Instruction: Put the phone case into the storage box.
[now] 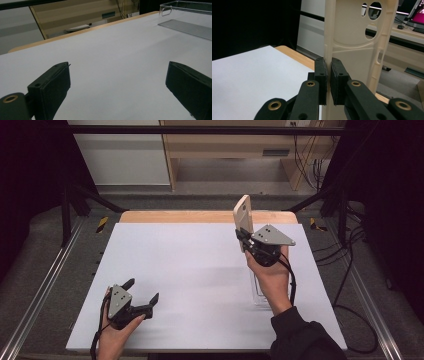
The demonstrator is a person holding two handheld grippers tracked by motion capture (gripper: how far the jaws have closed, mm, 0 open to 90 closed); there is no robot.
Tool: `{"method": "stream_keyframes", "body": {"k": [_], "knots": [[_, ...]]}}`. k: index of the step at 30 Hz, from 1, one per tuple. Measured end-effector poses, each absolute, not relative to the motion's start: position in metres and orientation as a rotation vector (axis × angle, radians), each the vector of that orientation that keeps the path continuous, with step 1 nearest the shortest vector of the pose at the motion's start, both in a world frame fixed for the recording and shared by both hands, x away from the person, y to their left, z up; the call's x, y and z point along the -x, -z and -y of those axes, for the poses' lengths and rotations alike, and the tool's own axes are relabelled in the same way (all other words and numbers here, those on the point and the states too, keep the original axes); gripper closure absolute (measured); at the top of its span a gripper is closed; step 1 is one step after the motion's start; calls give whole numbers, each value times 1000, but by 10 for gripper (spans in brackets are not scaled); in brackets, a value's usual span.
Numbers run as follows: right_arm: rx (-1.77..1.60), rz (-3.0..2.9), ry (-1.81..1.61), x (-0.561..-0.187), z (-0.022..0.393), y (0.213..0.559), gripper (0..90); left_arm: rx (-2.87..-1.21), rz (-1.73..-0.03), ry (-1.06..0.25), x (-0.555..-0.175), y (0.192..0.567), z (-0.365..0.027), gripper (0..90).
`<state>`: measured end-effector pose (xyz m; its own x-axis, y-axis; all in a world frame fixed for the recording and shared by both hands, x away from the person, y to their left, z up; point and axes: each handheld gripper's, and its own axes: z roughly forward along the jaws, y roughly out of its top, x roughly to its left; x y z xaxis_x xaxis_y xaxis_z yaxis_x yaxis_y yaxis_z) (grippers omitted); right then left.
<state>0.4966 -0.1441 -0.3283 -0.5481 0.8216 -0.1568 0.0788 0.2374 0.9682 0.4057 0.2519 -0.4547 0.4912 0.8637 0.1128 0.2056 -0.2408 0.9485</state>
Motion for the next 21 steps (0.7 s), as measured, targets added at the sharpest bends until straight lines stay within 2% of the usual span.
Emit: {"method": "stream_keyframes", "body": {"k": [10,21], "knots": [[-880,-1760,-1382,-495,158,325,848,-1719,-922,-821,-406,455,-255,56],[-961,-1692,-1387,-495,178,328,848,-1632,-958,-790,-406,453,-264,48]]}}
